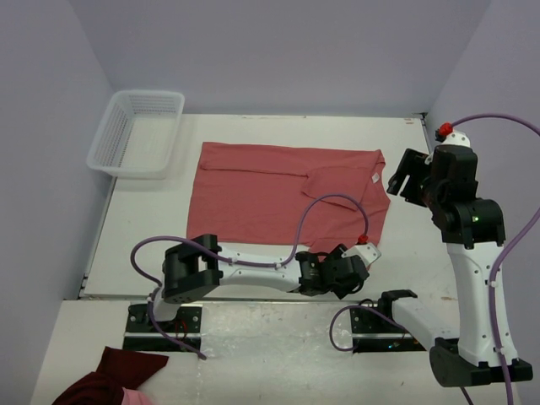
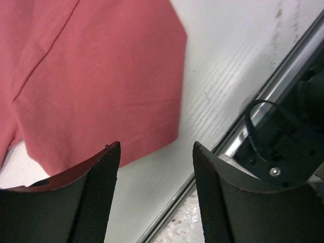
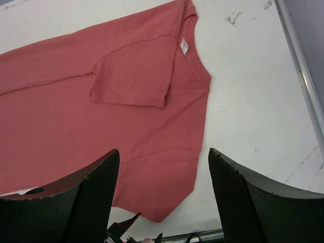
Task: Fold and stack the t-shirts
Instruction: Grap the side of the flattened tshirt closest away from the robot with both arms
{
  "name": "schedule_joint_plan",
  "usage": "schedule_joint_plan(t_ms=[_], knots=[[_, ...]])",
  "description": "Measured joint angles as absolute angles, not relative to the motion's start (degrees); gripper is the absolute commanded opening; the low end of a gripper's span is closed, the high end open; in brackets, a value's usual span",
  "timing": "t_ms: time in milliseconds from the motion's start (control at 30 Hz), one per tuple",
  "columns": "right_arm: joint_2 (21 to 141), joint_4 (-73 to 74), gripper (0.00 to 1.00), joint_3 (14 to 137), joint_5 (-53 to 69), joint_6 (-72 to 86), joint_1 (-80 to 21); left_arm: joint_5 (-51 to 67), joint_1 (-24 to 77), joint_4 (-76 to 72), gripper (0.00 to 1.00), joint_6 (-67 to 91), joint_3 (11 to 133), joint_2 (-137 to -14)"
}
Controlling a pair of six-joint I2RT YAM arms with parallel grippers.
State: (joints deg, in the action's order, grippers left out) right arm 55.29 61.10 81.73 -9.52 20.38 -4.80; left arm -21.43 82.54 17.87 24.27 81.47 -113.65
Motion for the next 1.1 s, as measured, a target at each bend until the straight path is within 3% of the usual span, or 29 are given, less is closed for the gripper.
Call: schedule_joint_plan(t_ms=[567, 767, 967, 1100], knots=[[54.02, 61.1, 0.72, 81.23, -9.56, 20.34, -4.8, -18.24, 82.54, 15.75, 0.52, 22.15, 85.78, -122.45], [53.95, 61.08, 0.72, 81.19, -9.54, 20.34, -4.8, -18.7, 82.52, 15.75, 0.34, 21.34, 86.7, -122.89], [53.98, 61.08, 0.72, 81.19, -9.56, 20.34, -4.8, -19.99, 82.46, 15.92, 0.0, 20.32, 86.98, -122.91], [53.98, 61.08, 0.72, 81.19, -9.56, 20.34, -4.8, -20.97, 82.08, 16.45, 0.0, 19.4, 87.83, -122.87]])
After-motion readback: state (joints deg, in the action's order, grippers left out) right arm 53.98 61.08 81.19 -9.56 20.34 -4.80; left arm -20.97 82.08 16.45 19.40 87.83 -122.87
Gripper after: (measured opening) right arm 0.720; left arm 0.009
